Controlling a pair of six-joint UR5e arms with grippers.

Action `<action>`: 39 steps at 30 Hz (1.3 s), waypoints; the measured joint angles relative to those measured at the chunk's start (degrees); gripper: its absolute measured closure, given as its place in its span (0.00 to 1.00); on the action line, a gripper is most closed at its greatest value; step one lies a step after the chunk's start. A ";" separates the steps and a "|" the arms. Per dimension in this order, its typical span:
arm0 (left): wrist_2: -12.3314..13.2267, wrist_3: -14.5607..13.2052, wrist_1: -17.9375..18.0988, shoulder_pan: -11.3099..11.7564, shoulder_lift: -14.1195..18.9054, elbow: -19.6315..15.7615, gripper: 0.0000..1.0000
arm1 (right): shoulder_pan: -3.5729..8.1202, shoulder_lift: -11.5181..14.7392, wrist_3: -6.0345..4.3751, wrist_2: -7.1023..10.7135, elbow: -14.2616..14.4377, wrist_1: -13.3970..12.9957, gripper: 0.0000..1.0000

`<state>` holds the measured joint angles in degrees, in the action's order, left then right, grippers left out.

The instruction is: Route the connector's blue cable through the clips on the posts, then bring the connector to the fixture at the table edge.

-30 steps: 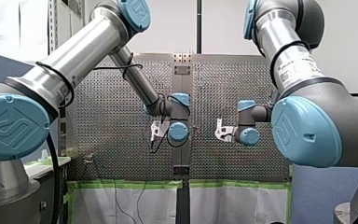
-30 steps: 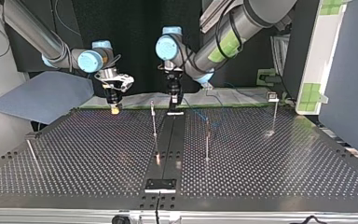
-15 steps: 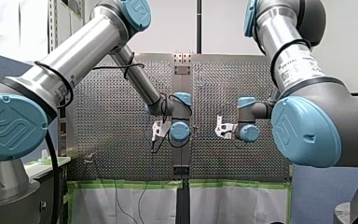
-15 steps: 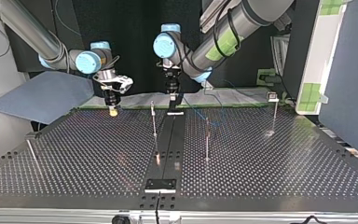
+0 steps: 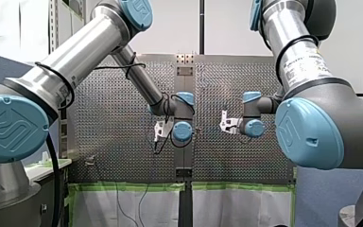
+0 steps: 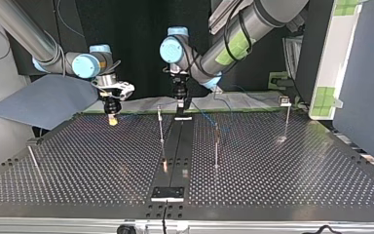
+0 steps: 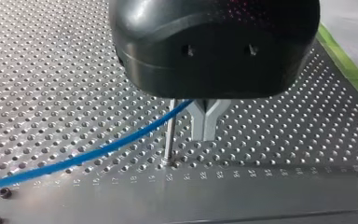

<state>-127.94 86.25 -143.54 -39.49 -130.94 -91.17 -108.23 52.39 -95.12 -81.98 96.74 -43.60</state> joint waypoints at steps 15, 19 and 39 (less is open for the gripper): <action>3.59 -1.53 0.06 1.87 -0.34 1.14 0.98 | 0.08 -0.18 -0.22 0.14 0.03 -0.34 1.00; 4.36 -1.26 -0.60 2.69 -1.42 2.15 0.98 | 0.08 -0.21 -0.26 0.15 0.05 -0.51 1.00; 7.48 0.73 -1.62 5.83 -2.80 4.97 0.98 | 0.50 -0.44 -0.42 0.01 0.05 -1.64 1.00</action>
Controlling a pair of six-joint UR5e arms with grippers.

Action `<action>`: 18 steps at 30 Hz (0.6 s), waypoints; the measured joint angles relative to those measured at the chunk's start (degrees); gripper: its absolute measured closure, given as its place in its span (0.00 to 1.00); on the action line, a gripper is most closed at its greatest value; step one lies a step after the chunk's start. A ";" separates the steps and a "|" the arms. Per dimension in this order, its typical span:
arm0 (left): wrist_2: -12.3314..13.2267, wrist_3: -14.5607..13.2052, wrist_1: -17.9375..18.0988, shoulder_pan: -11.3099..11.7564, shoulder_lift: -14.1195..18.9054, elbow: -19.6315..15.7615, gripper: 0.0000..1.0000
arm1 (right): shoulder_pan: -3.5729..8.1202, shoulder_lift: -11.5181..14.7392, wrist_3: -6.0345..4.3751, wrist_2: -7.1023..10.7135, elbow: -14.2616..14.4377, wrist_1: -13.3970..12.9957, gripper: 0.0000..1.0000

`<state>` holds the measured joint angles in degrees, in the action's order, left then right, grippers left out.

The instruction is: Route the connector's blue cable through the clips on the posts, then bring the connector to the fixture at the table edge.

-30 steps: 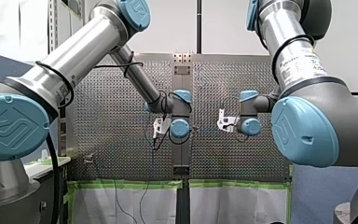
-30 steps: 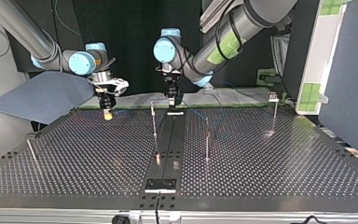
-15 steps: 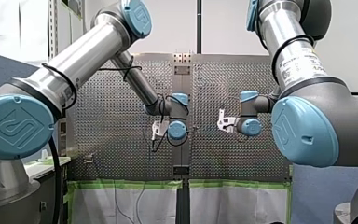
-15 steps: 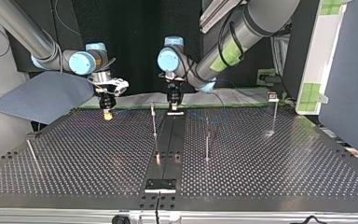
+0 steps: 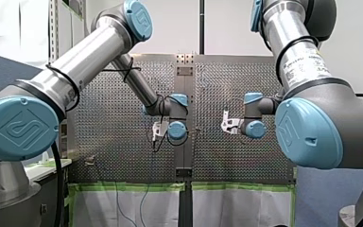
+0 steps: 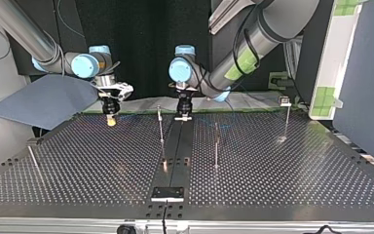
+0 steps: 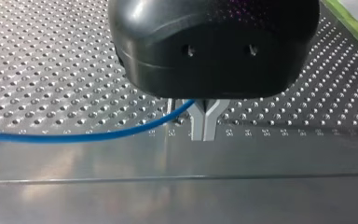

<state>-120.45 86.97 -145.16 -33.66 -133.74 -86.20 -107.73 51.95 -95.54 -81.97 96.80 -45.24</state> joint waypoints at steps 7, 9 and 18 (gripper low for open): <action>1.02 -0.05 -0.84 0.58 -0.04 0.87 0.98 | 0.35 -0.10 -0.65 -0.17 -0.03 -1.08 1.00; 1.26 -0.05 -0.94 0.66 -0.04 0.99 0.98 | 0.44 -0.11 -0.79 -0.19 -0.02 -1.29 1.00; 2.23 -0.04 -1.26 1.10 -0.06 1.28 0.98 | 0.82 -0.60 -1.24 -0.21 -0.08 -1.86 1.00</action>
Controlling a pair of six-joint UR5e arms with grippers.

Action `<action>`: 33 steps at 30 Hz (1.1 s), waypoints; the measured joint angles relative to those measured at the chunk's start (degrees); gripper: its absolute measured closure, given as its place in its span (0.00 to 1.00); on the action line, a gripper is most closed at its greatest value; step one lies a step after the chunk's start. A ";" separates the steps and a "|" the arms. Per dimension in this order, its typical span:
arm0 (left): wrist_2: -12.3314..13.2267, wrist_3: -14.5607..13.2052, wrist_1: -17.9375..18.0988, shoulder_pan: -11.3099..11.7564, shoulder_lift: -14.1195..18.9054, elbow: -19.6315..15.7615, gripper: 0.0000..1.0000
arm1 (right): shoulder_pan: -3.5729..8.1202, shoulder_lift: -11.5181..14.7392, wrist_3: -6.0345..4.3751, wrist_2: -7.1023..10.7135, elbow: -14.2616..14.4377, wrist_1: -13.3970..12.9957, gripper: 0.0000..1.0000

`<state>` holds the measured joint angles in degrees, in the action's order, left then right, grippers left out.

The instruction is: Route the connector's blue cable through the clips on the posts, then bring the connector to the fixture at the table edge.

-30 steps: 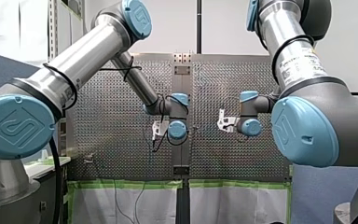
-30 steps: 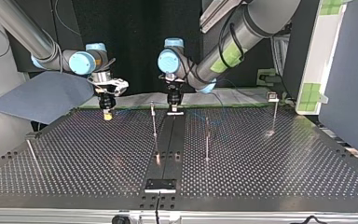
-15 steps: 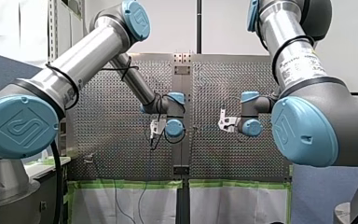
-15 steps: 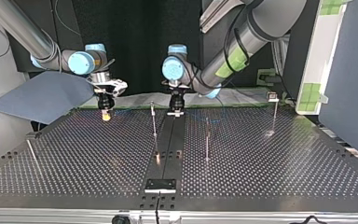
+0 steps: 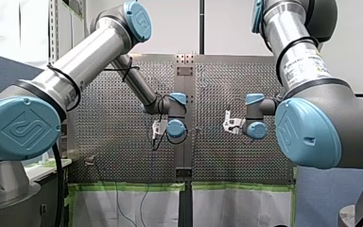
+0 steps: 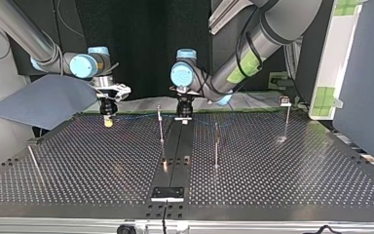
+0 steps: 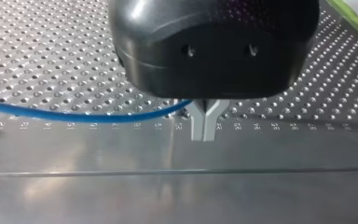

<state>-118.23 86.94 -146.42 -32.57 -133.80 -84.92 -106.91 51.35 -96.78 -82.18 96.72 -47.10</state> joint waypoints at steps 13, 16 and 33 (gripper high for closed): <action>1.26 0.10 -2.03 0.85 -0.36 2.84 0.98 | 0.18 -2.30 -0.29 0.16 -0.99 -0.59 1.00; 1.17 0.10 -2.97 0.66 -1.26 3.90 0.98 | 0.22 -2.32 -0.43 0.25 -1.47 -0.45 1.00; 0.96 1.78 -5.69 1.00 -4.94 10.38 0.98 | 0.73 -2.61 -1.32 1.00 -4.07 0.59 1.00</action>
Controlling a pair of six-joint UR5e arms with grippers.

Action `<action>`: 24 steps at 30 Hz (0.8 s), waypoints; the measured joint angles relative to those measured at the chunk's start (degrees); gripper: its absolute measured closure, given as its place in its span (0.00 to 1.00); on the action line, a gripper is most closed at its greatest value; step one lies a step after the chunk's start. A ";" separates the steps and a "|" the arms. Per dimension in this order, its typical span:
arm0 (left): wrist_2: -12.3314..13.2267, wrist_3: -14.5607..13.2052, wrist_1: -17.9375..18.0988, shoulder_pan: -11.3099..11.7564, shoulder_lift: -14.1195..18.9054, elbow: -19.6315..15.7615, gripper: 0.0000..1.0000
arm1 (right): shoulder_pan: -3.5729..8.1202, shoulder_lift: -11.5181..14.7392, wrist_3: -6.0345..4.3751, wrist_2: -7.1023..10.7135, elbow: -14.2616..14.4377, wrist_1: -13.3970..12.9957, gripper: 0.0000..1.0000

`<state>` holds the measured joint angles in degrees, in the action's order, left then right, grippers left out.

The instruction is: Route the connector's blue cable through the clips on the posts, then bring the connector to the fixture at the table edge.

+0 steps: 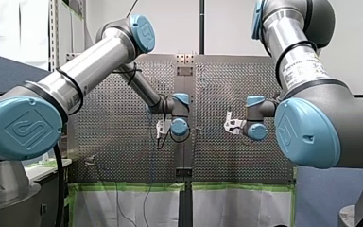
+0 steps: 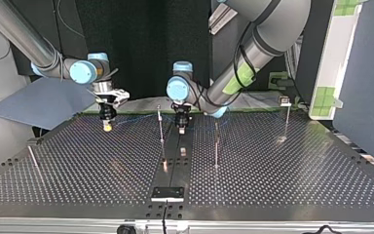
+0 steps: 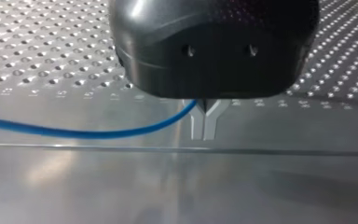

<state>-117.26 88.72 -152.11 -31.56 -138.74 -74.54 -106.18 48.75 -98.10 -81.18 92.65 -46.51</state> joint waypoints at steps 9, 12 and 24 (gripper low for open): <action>0.00 0.34 -2.04 -0.25 -1.49 2.25 0.98 | 0.20 -0.66 -0.30 0.07 -0.56 0.62 1.00; -0.04 0.67 -2.24 -0.39 -1.56 2.37 0.98 | 0.21 -1.50 -0.18 0.08 -1.19 1.35 1.00; -0.06 1.02 -2.24 -0.45 -1.63 2.39 0.61 | 0.21 -3.16 0.01 0.58 -2.18 2.40 1.00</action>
<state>-117.32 89.73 -154.35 -32.01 -140.37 -72.15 -105.96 45.59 -98.09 -80.60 90.47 -44.11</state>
